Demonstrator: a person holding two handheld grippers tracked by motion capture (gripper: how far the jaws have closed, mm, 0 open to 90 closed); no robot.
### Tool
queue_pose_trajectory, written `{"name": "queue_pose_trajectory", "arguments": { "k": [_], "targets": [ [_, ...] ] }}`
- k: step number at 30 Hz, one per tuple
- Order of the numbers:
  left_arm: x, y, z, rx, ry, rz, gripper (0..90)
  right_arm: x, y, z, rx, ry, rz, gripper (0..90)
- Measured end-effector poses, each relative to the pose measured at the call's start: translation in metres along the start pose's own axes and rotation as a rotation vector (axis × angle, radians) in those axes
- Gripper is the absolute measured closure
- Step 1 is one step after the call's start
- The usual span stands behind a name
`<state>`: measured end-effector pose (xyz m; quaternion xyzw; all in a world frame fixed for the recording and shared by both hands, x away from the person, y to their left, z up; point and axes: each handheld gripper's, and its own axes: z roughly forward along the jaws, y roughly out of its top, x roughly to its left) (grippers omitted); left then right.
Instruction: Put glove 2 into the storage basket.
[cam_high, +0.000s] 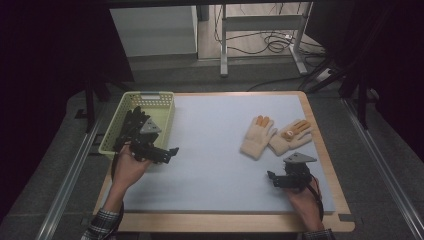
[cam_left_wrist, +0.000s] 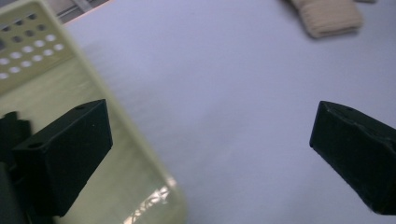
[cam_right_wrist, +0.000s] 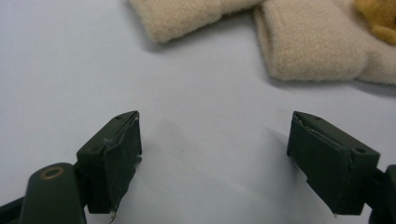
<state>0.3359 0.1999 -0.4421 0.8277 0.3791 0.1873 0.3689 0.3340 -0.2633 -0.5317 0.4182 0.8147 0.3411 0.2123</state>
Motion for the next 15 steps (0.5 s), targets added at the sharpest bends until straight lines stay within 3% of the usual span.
{"name": "queue_pose_trajectory", "arguments": {
  "k": [7, 11, 15],
  "targets": [
    [-0.033, -0.018, 0.012, -0.027, -0.054, 0.031, 0.4, 0.000, 0.000, 0.000, 0.001, 0.000, -0.001, 17.4],
    [-0.050, -0.036, 0.029, 0.004, -0.047, 0.075, 0.5, 0.000, 0.000, 0.000, 0.002, -0.002, 0.001, 16.8],
    [-0.057, -0.053, 0.042, 0.031, -0.053, 0.067, 0.3, 0.000, 0.000, 0.000, 0.002, -0.001, 0.002, 16.8]
  ]
}}
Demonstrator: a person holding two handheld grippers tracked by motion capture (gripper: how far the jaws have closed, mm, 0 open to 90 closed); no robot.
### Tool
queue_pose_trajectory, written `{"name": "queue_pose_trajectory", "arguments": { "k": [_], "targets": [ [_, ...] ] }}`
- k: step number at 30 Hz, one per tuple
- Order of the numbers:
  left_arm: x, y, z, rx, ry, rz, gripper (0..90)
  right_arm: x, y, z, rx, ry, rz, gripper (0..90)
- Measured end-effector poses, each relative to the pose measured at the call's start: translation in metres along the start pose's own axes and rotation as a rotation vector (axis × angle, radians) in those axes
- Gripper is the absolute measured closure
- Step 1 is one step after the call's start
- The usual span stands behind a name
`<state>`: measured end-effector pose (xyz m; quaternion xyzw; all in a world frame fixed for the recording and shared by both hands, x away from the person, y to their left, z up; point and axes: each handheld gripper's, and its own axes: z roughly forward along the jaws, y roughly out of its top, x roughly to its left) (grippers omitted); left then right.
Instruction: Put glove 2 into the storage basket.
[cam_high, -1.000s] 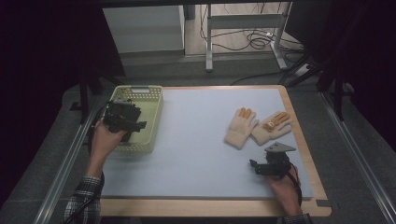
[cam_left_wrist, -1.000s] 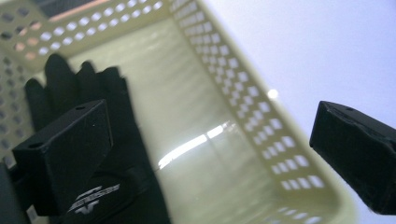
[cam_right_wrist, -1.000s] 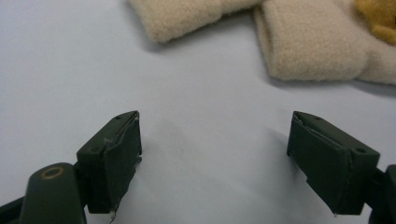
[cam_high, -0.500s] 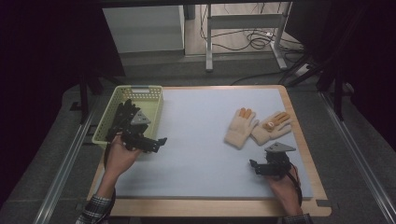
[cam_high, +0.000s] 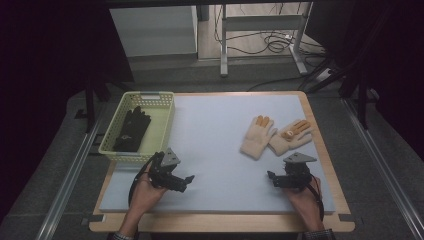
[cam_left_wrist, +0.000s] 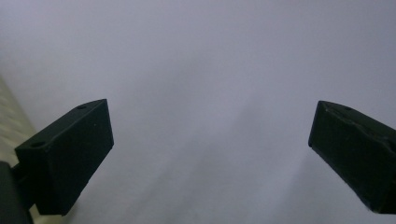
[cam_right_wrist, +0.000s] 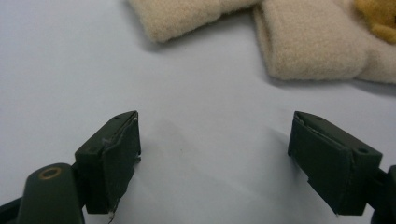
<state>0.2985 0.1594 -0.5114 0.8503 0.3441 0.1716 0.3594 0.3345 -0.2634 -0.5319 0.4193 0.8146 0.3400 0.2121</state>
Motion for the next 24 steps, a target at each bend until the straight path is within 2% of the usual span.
{"name": "queue_pose_trajectory", "arguments": {
  "k": [9, 11, 13, 14, 15, 21, 24],
  "targets": [
    [0.000, -0.034, 0.018, 0.058, 0.029, -0.053, 0.2, 0.000, 0.000, 0.000, 0.002, 0.002, 0.002, 16.8],
    [0.004, -0.038, 0.018, 0.048, -0.012, -0.102, 0.6, 0.000, 0.000, 0.000, 0.002, 0.002, 0.003, 16.9],
    [0.008, -0.038, 0.018, 0.044, -0.034, -0.124, 0.7, 0.000, 0.000, 0.000, 0.002, 0.006, 0.003, 17.3],
    [0.007, -0.038, 0.018, 0.045, -0.033, -0.126, 0.2, 0.000, 0.000, 0.000, 0.001, 0.005, 0.002, 17.3],
    [0.005, -0.038, 0.019, 0.056, -0.015, -0.102, 0.4, 0.000, 0.001, -0.001, 0.001, 0.005, 0.004, 17.3],
    [0.005, -0.038, 0.019, 0.052, -0.014, -0.103, 0.2, 0.004, 0.010, 0.002, 0.007, 0.040, 0.028, 17.7],
    [0.005, -0.038, 0.019, 0.051, -0.014, -0.104, 0.3, 0.004, 0.021, 0.002, -0.005, 0.042, 0.009, 21.0]
  ]
}}
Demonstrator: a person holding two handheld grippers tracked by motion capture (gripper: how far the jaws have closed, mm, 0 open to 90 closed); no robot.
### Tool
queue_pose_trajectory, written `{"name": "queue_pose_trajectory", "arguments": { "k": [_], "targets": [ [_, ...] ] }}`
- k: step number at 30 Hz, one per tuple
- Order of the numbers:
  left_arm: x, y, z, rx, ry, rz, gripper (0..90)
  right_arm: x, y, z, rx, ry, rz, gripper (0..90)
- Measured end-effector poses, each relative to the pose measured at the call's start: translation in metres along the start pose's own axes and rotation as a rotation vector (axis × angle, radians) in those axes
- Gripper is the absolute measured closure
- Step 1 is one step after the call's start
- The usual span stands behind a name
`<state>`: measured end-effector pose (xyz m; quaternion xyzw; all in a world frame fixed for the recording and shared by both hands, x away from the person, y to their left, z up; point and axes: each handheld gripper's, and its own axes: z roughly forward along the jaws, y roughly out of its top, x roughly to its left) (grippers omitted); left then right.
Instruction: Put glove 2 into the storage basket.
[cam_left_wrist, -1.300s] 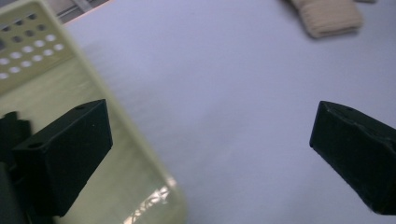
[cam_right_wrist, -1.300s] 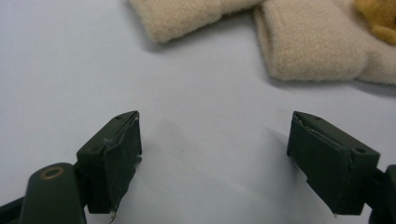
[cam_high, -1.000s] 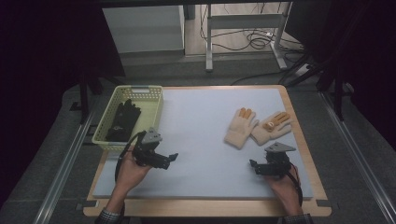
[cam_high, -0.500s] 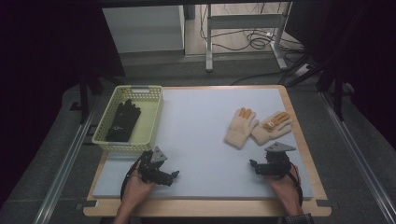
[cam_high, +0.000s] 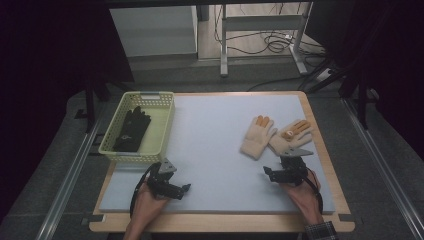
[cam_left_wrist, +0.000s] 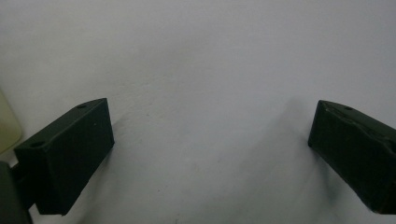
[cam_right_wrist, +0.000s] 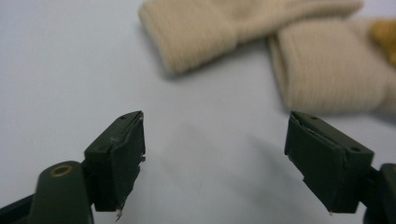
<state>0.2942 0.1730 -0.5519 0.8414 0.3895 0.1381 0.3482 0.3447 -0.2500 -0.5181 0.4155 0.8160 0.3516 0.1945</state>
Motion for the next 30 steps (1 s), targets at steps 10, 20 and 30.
{"name": "queue_pose_trajectory", "arguments": {
  "k": [10, 20, 30],
  "targets": [
    [0.000, 0.000, 0.000, -0.001, 0.000, -0.001, 0.6, -0.014, 0.060, 0.017, -0.007, 0.016, -0.004, 36.7],
    [0.000, 0.000, 0.000, -0.001, 0.000, 0.001, 0.7, -0.025, 0.093, 0.063, 0.019, -0.027, -0.042, 33.2],
    [0.000, 0.000, 0.000, -0.001, 0.000, 0.002, 0.7, -0.027, 0.092, 0.106, 0.088, -0.017, 0.002, 31.1]
  ]
}}
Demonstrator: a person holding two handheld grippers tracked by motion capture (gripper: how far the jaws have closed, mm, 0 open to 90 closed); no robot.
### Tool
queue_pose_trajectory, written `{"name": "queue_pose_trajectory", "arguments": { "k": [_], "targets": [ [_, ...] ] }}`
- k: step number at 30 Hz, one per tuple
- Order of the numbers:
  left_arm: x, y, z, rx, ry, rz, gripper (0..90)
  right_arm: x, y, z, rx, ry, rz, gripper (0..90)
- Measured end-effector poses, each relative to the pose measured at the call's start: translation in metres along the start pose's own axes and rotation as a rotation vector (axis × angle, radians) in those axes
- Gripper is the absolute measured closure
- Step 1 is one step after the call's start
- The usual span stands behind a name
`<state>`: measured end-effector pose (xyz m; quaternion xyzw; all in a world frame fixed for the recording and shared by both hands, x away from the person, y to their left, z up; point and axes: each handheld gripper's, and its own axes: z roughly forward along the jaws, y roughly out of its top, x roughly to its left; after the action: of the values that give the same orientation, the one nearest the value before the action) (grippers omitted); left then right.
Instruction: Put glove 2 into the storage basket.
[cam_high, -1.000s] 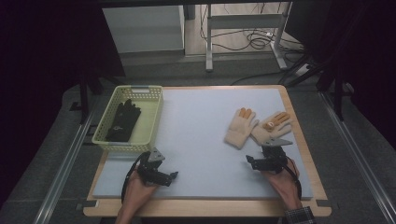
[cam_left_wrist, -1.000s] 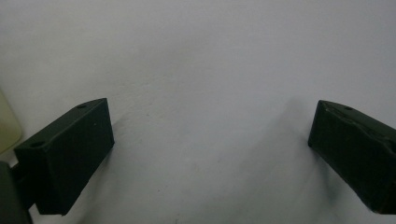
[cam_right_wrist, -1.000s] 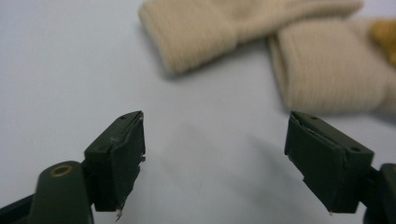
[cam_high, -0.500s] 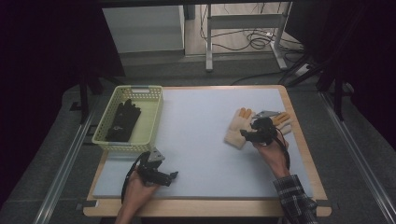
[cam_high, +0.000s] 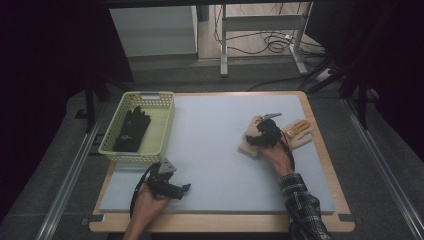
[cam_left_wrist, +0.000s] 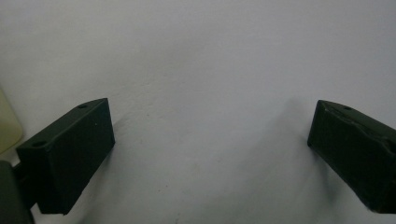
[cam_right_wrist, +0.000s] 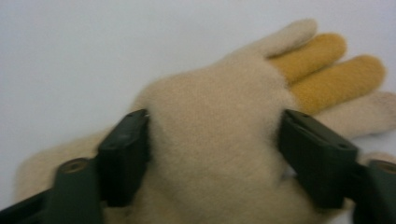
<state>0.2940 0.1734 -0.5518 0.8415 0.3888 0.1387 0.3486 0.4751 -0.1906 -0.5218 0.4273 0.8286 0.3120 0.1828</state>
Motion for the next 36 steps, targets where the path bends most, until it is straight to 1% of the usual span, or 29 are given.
{"name": "queue_pose_trajectory", "arguments": {
  "k": [2, 5, 8, 11, 13, 15, 17, 18, 20, 21, 23, 24, 25, 27, 29, 31, 33, 36],
  "targets": [
    [0.000, 0.000, 0.000, 0.000, 0.000, -0.001, 0.7, 0.003, 0.001, -0.002, 0.002, -0.005, -0.014, 47.0],
    [0.000, 0.000, 0.000, 0.000, 0.000, -0.001, 0.8, 0.007, 0.002, -0.004, 0.019, -0.001, -0.017, 56.2],
    [0.000, 0.000, 0.000, -0.001, -0.001, -0.002, 0.9, 0.007, 0.001, -0.006, 0.014, 0.017, -0.018, 60.8],
    [0.000, 0.000, 0.000, -0.001, 0.000, -0.002, 1.0, 0.006, 0.001, -0.012, -0.002, 0.034, -0.030, 61.3],
    [0.000, 0.000, 0.000, -0.001, 0.000, -0.002, 1.1, 0.008, 0.002, -0.024, -0.040, 0.064, -0.035, 61.2],
    [0.000, 0.000, 0.000, -0.001, 0.000, -0.003, 1.2, 0.013, 0.005, -0.035, -0.057, 0.096, -0.040, 61.1],
    [0.000, 0.000, 0.000, 0.000, 0.001, -0.002, 1.2, 0.023, 0.007, -0.048, -0.078, 0.134, -0.064, 60.9],
    [0.000, 0.000, 0.000, 0.000, 0.001, -0.002, 1.2, 0.031, 0.008, -0.057, -0.085, 0.154, -0.086, 60.8],
    [0.000, 0.000, 0.000, 0.000, 0.001, -0.002, 1.2, 0.045, 0.010, -0.068, -0.091, 0.189, -0.129, 60.5],
    [0.000, 0.000, 0.000, 0.000, 0.001, -0.002, 1.2, 0.051, 0.010, -0.071, -0.095, 0.205, -0.148, 60.3],
    [0.000, 0.000, 0.000, 0.000, 0.002, 0.000, 1.3, 0.067, 0.010, -0.081, -0.098, 0.253, -0.185, 59.7],
    [0.000, 0.000, 0.000, -0.001, 0.002, 0.001, 1.3, 0.072, 0.009, -0.083, -0.098, 0.268, -0.197, 59.5],
    [0.000, 0.000, 0.000, 0.000, 0.002, 0.001, 1.3, 0.080, 0.008, -0.085, -0.098, 0.297, -0.211, 59.2],
    [0.000, 0.000, 0.000, -0.005, 0.002, -0.004, 1.3, 0.091, 0.005, -0.083, -0.086, 0.343, -0.234, 58.7],
    [0.000, 0.000, 0.000, -0.005, 0.003, -0.006, 1.4, 0.101, 0.000, -0.078, -0.066, 0.365, -0.261, 57.6],
    [0.000, 0.000, 0.000, -0.003, 0.002, -0.002, 1.4, 0.108, -0.006, -0.071, -0.051, 0.367, -0.287, 56.4],
    [0.000, 0.000, 0.000, -0.003, 0.003, -0.001, 1.4, 0.114, -0.013, -0.060, -0.041, 0.355, -0.308, 54.5],
    [0.000, 0.000, 0.000, -0.003, 0.002, -0.005, 1.4, 0.120, -0.021, -0.046, -0.020, 0.332, -0.327, 43.9]
  ]
}}
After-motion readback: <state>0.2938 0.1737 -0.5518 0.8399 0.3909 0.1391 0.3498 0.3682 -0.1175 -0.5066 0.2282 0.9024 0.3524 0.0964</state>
